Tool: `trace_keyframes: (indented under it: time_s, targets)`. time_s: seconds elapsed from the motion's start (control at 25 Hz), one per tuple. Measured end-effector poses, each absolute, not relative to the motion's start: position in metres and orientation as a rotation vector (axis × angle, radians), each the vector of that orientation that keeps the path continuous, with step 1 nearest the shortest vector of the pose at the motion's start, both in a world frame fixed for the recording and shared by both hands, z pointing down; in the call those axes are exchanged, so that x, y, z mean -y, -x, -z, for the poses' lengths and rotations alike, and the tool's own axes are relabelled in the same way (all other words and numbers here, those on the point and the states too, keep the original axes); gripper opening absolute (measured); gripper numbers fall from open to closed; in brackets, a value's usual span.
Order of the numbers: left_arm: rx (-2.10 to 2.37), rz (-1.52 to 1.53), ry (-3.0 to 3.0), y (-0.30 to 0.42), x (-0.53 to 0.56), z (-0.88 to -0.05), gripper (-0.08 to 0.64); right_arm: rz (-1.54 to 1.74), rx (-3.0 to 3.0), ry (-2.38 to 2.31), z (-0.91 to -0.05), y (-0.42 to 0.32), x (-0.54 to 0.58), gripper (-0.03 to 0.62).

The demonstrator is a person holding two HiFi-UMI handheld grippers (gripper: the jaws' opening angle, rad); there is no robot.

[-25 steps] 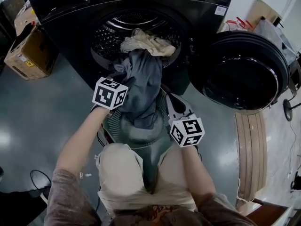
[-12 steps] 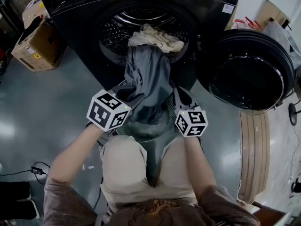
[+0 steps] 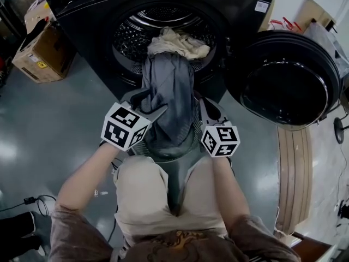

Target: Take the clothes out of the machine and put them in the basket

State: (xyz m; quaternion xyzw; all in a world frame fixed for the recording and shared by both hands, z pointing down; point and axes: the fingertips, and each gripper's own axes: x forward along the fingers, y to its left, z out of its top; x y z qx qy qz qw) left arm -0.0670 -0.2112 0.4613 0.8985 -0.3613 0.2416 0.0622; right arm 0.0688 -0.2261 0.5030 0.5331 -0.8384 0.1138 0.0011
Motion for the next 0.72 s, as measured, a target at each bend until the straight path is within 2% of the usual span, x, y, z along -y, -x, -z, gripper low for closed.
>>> trace_keyframes:
  time_s: [0.2, 0.4, 0.64, 0.72]
  targets:
    - [1.122, -0.741, -2.675, 0.057, 0.260, -0.486, 0.321, -0.335, 2.643, -1.670, -0.495, -0.066, 0.219, -0.003]
    - [1.232, -0.762, -2.583, 0.062, 0.326, -0.513, 0.327, -0.335, 2.639, -1.688, -0.491, -0.067, 0.216, -0.003]
    - [1.327, -0.815, -2.486, 0.062, 0.395, -0.539, 0.397, -0.299, 2.645, -1.675, -0.487, -0.067, 0.212, -0.003]
    - [1.321, -0.839, -2.454, 0.059, 0.406, -0.552, 0.400, -0.301, 2.642, -1.681, -0.487, -0.069, 0.211, -0.003]
